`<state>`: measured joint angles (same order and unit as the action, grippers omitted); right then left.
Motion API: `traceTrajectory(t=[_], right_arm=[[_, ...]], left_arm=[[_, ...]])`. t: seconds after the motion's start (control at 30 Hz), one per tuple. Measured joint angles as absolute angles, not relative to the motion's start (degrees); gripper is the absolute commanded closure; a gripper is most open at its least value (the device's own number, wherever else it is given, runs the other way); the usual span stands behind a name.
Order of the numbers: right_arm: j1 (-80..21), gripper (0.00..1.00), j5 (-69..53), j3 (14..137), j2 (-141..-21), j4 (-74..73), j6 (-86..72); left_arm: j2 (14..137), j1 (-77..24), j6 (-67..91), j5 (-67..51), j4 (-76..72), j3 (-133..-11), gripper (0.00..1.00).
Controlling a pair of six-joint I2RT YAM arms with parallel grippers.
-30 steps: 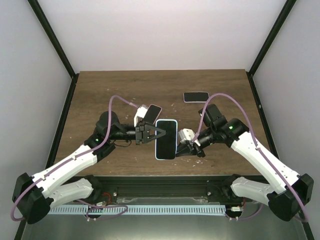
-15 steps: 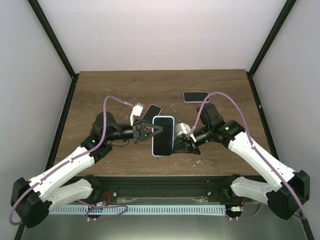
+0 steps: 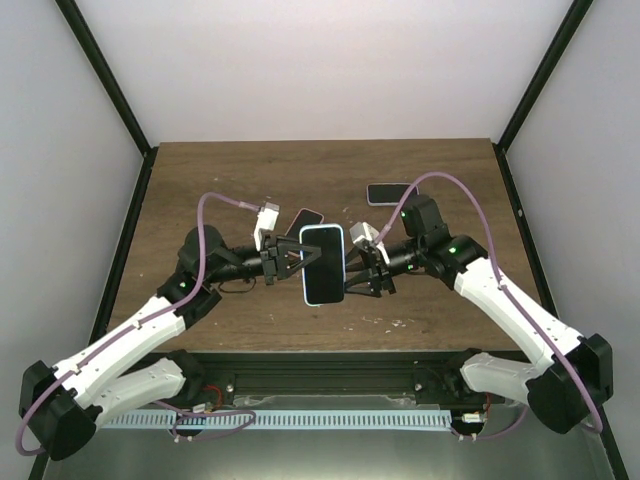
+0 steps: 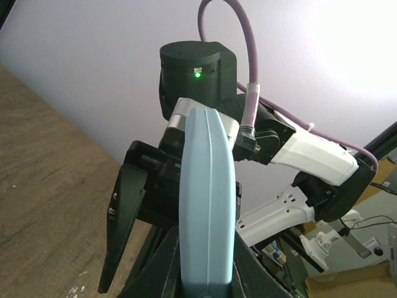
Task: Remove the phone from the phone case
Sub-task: Remove the phone case from the phone.
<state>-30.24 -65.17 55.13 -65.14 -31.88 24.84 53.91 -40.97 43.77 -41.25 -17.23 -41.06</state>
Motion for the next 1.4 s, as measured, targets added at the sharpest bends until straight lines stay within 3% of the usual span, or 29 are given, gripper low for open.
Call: traceTrajectory(t=[0.37, 0.6, 0.67, 0.87, 0.97, 1.1, 1.3, 1.4], right_arm=[[-28.7, 0.43, -66.9, 55.5, -66.2, -29.1, 15.6], [-27.8, 0.33, -67.9, 57.0, -67.3, -28.7, 11.9], [-27.5, 0.41, -68.2, 57.3, -67.4, -28.5, 11.3], [-26.3, 0.86, -70.3, 56.1, -68.8, -26.1, 9.8], [-25.0, 0.99, -71.2, 52.6, -69.8, -23.8, 8.4], [-23.6, 0.99, -70.8, 47.5, -71.7, -22.0, 7.9], [-23.3, 0.99, -69.8, 42.9, -74.7, -20.7, 9.0], [-23.7, 0.99, -69.2, 43.1, -76.6, -18.6, 9.6]], left_arm=[[53.6, -41.0, 43.2, -41.0, -21.3, -38.3, 1.0], [53.6, -41.0, 42.4, -41.7, -21.3, -37.4, 1.0], [53.6, -41.0, 42.0, -42.0, -21.3, -37.4, 1.0], [56.3, -40.8, 40.3, -38.8, -20.5, -38.3, 1.0], [59.5, -40.8, 39.2, -36.4, -18.3, -38.9, 1.0], [63.5, -41.0, 39.4, -35.3, -19.0, -36.8, 1.0], [67.9, -41.4, 41.6, -34.8, -26.9, -31.3, 0.7], [71.3, -41.9, 42.1, -34.5, -27.7, -30.9, 0.6]])
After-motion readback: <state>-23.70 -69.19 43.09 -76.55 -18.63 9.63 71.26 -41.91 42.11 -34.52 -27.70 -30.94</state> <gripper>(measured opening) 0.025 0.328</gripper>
